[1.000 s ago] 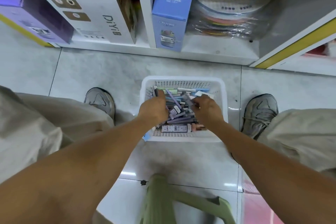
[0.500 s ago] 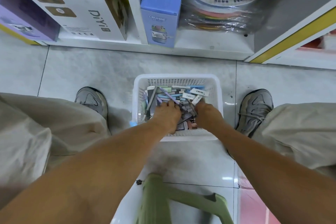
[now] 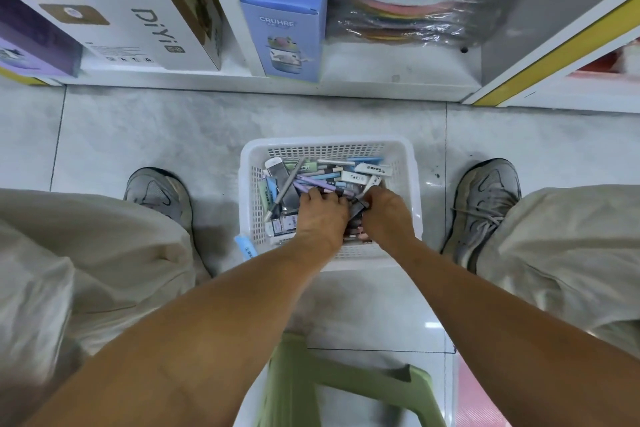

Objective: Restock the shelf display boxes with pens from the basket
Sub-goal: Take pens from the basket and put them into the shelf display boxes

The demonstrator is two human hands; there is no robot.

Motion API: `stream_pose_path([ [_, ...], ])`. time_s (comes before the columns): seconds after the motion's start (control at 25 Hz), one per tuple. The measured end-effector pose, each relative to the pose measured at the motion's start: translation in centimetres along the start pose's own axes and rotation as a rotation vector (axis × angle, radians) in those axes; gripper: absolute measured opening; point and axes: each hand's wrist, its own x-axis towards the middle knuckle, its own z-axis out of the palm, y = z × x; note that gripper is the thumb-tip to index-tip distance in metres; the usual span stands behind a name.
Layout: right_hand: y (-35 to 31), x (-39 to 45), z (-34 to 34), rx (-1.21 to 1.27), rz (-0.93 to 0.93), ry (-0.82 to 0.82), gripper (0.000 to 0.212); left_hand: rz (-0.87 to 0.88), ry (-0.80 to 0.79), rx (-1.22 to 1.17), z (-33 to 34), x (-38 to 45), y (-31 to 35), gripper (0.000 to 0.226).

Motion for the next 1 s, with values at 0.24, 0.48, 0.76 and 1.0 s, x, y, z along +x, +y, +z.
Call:
stream_pose_path([
  [0.24, -0.3, -0.5, -0.1, 0.068, -0.087, -0.082, 0.038, -0.021, 0.122, -0.055, 1.6, -1.6, -0.4, 0.049],
  [0.48, 0.2, 0.1, -1.2, 0.159, 0.058, -0.094, 0.021, 0.015, 0.014, -0.156, 1.0, -1.3, -1.3, 0.065],
  [0.76, -1.6, -1.0, -0.4, 0.164, -0.104, -0.193, 0.014, -0.011, 0.052, -0.132, 1.3, -1.4, -0.7, 0.060],
  [1.0, -0.5, 1.4, -3.0, 0.356, 0.150, -0.033, 0.022, 0.036, 0.128, -0.179, 1.9, -1.1, -1.9, 0.057],
])
